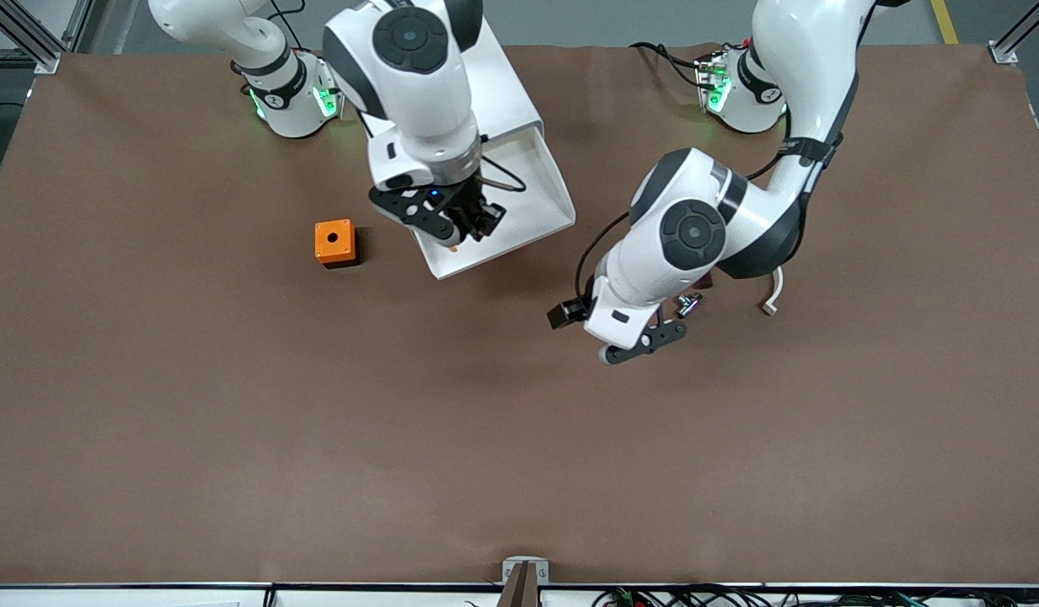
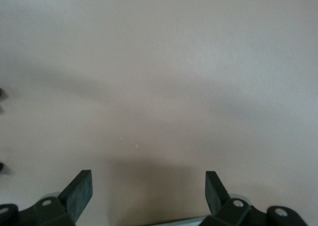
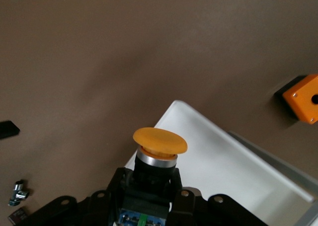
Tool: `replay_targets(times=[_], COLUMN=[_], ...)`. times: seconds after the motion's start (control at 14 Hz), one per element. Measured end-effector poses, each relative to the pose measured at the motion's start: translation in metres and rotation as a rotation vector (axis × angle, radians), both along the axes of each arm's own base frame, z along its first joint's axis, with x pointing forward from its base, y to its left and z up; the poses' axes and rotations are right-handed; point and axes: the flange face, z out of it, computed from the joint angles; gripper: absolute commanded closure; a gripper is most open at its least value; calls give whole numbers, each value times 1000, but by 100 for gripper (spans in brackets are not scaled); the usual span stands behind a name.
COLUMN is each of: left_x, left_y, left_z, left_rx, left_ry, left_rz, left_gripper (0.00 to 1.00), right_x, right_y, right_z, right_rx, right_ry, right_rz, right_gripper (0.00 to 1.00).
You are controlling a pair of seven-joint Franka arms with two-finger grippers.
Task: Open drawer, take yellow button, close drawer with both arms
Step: 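Lift the button out with the right gripper while the left gripper releases, then push the drawer closed with the left gripper while the right gripper carries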
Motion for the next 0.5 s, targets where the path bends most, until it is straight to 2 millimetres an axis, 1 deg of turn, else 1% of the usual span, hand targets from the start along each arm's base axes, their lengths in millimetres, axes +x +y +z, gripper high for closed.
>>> replay_targets(times=[0.21, 0.36, 0.5], left_x=[-17, -29, -43], left_y=[-20, -35, -50], left_z=[-3, -5, -8], left_rx=[-8, -7, -4], left_ry=[14, 21, 26], left_rz=[-38, -66, -95], left_gripper=[0, 0, 0], right_x=[29, 53, 78], right_y=[-35, -67, -100], right_z=[-1, -4, -14], right_rx=[-4, -4, -8], right_ry=[-2, -9, -9], right_rz=[67, 111, 154], right_gripper=[100, 100, 100])
